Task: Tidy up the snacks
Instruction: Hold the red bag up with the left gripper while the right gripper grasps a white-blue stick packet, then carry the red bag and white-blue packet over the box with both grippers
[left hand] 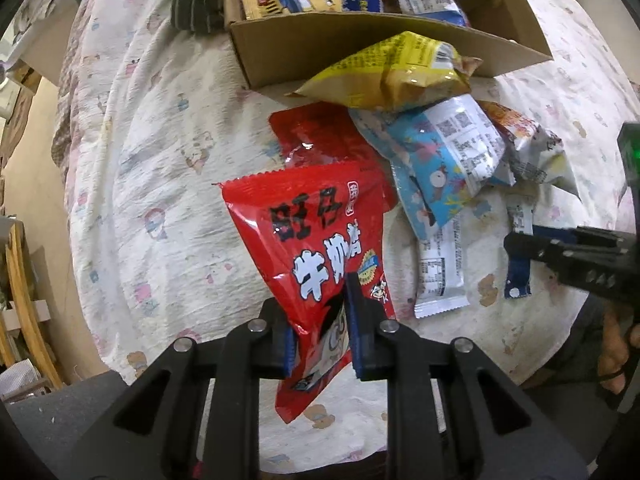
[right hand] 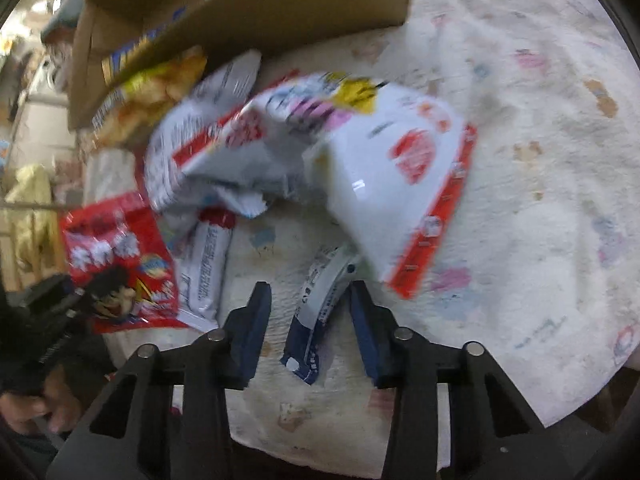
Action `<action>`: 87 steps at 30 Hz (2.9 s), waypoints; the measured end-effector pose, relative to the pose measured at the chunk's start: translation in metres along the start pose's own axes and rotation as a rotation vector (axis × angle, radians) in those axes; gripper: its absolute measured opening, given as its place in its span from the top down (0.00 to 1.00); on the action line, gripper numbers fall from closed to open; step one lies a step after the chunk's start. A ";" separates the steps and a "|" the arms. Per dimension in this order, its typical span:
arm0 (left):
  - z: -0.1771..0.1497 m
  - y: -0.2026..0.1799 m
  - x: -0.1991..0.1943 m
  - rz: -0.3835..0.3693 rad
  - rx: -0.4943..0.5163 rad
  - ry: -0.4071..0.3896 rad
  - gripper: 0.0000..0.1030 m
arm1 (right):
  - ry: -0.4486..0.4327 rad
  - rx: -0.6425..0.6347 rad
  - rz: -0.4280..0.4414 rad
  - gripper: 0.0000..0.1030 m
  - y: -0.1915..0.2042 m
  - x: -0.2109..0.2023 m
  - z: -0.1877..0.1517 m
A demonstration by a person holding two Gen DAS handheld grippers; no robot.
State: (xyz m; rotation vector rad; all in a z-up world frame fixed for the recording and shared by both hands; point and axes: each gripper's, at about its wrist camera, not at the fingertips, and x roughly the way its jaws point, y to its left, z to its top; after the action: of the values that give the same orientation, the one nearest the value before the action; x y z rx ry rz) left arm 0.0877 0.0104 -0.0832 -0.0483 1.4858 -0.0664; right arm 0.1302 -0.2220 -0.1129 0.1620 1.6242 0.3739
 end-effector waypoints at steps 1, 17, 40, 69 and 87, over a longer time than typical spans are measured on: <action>0.000 0.000 0.002 0.005 -0.005 0.000 0.83 | 0.003 -0.017 -0.021 0.69 0.004 0.004 0.000; -0.010 0.021 -0.062 0.005 -0.093 -0.148 0.83 | -0.159 -0.120 0.043 0.82 0.024 -0.046 -0.037; 0.101 -0.011 -0.132 -0.020 -0.024 -0.398 0.83 | -0.504 -0.179 0.145 0.82 0.059 -0.169 0.036; 0.186 -0.037 -0.055 -0.014 0.135 -0.433 0.82 | -0.417 -0.199 0.093 0.82 0.066 -0.067 0.155; 0.189 -0.024 -0.049 0.041 0.081 -0.395 0.65 | -0.388 -0.154 0.122 0.82 0.056 -0.064 0.159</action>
State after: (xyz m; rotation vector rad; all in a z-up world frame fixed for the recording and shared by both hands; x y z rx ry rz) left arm 0.2720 -0.0112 -0.0171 0.0333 1.0875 -0.0784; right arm 0.2870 -0.1675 -0.0416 0.2034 1.2013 0.5250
